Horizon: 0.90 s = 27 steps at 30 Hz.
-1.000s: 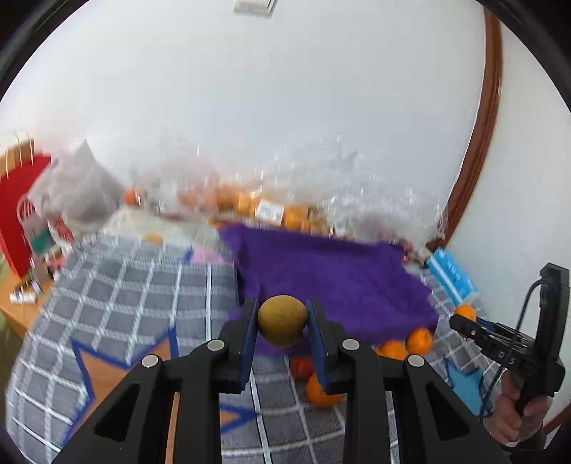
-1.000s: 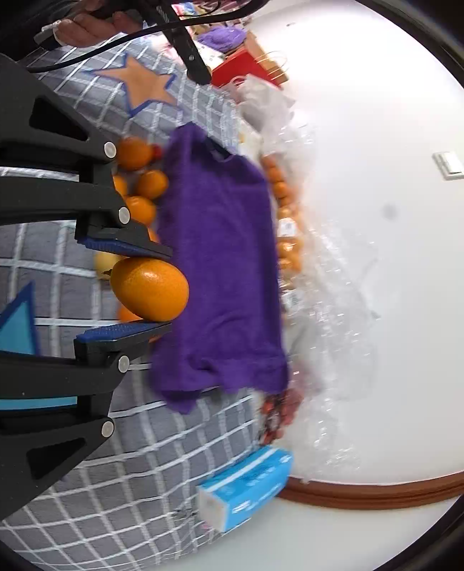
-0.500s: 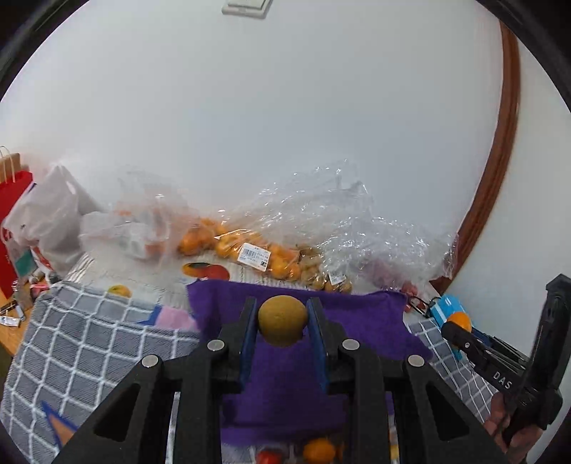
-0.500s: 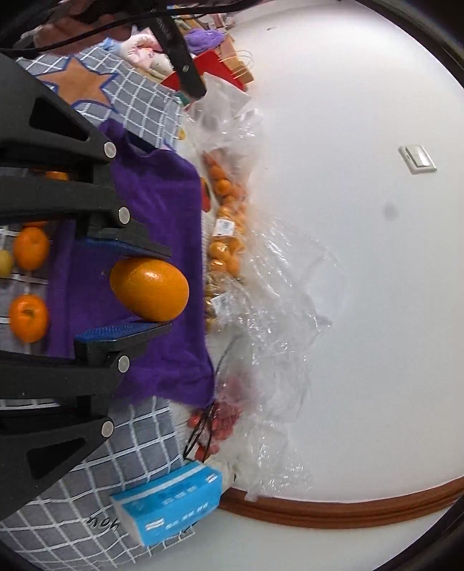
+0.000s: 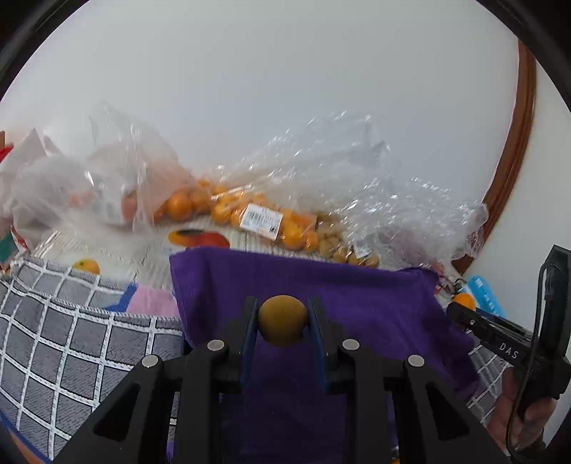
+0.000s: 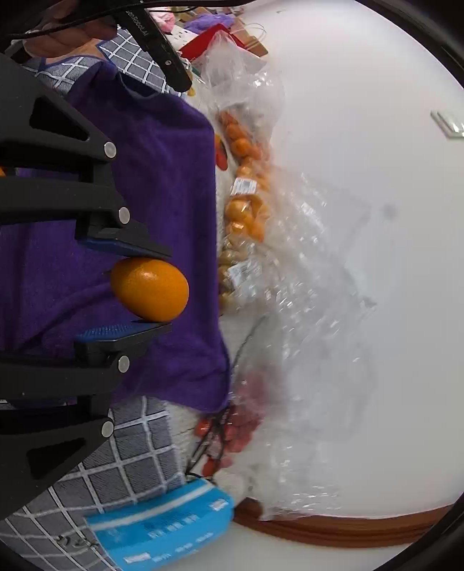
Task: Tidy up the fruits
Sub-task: 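Lift both held fruits and carry them over the purple towel, then lower both fruits onto the purple towel and open both grippers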
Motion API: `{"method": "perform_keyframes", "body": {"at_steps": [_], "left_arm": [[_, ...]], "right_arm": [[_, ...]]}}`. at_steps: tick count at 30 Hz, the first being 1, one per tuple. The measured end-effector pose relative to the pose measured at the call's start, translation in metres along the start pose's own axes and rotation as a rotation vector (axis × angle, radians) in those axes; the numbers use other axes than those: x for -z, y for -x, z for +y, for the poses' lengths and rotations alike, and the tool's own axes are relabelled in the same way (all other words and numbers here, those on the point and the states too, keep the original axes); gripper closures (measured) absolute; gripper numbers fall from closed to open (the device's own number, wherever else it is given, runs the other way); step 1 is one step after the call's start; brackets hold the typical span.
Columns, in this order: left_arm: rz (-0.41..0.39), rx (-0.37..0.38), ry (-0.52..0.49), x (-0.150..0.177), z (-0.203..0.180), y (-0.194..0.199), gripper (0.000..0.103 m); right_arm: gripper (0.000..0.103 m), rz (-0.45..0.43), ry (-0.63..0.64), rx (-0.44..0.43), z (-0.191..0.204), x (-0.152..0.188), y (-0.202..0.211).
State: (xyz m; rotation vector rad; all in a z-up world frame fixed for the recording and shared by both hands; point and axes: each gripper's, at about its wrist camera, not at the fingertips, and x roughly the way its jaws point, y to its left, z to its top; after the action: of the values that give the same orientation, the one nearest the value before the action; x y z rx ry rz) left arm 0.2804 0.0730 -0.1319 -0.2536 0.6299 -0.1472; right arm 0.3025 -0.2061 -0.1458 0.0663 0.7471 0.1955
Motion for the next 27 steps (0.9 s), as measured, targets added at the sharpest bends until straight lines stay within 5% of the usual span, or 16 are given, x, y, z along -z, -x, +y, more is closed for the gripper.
{"method": "perform_keyframes", "body": {"at_steps": [10,27], "left_arm": [[0.061,0.047,0.006,0.012,0.001,-0.017,0.077],[0.119,-0.054,-0.032,0.029,0.001,-0.036,0.077]], "right_arm": [[0.069,0.049,-0.014,0.002,-0.013,0.014,-0.024],[0.069,0.057,-0.045,-0.004,-0.019,0.023,-0.036]]}}
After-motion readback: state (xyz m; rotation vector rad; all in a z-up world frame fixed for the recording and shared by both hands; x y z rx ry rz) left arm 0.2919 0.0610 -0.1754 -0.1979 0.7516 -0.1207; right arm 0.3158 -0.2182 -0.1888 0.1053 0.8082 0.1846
